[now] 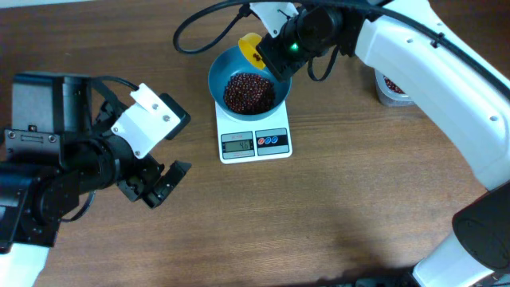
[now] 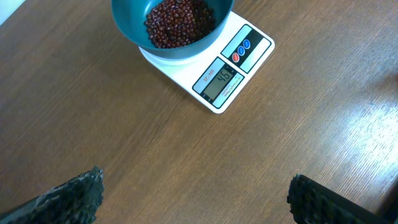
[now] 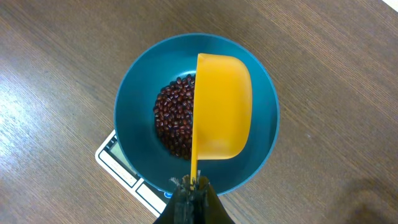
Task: Scoop item into bowl and weigh 50g on scale
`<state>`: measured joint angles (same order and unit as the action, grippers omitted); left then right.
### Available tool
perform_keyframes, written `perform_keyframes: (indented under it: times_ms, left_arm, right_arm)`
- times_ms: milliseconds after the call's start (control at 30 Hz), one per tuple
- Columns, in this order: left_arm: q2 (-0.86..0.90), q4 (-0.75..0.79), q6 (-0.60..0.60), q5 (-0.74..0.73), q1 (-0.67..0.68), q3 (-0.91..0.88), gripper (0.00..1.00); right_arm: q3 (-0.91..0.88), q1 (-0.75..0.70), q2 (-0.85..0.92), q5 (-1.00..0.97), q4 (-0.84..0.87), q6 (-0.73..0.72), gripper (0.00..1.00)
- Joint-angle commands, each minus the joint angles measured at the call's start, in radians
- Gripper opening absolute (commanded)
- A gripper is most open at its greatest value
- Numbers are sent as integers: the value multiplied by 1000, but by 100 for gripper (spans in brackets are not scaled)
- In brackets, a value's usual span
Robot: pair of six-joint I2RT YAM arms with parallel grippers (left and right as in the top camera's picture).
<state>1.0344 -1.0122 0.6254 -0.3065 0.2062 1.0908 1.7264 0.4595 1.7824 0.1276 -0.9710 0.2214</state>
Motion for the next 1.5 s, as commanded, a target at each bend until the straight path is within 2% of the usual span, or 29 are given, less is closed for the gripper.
perform_keyframes:
  times_ms: [0, 200, 400, 467, 533, 633, 767, 833, 1067, 1300, 1467]
  left_arm:
    - [0, 0, 12, -1, -5, 19, 99]
    - [0, 0, 12, -1, -5, 19, 99]
    - [0, 0, 12, -1, -5, 19, 99]
    - [0, 0, 12, -1, -5, 19, 99]
    - [0, 0, 12, -1, -5, 19, 99]
    - [0, 0, 12, -1, -5, 19, 99]
    - [0, 0, 12, -1, -5, 19, 99]
    - [0, 0, 12, -1, -5, 19, 99]
    - [0, 0, 12, -1, -5, 19, 99]
    - [0, 0, 12, -1, -5, 19, 99]
    - [0, 0, 12, -1, -5, 19, 99]
  right_arm:
    - [26, 5, -25, -66, 3, 15, 4]
    - [26, 50, -25, -209, 4, 87, 4]
    - [26, 43, -25, -241, 35, 82, 4]
    - [26, 6, -25, -245, 56, 23, 4]
    - [26, -104, -26, -245, 5, -32, 4]
    - [26, -294, -26, -245, -100, -32, 4]
    - [26, -526, -8, -245, -142, -32, 4]
    - [12, -573, 22, -245, -198, -32, 4]
    - [-126, -573, 62, -270, -189, -28, 4]
    - [-196, -571, 76, -214, -106, -29, 4]
    - [-203, -592, 75, -104, -59, -127, 4]
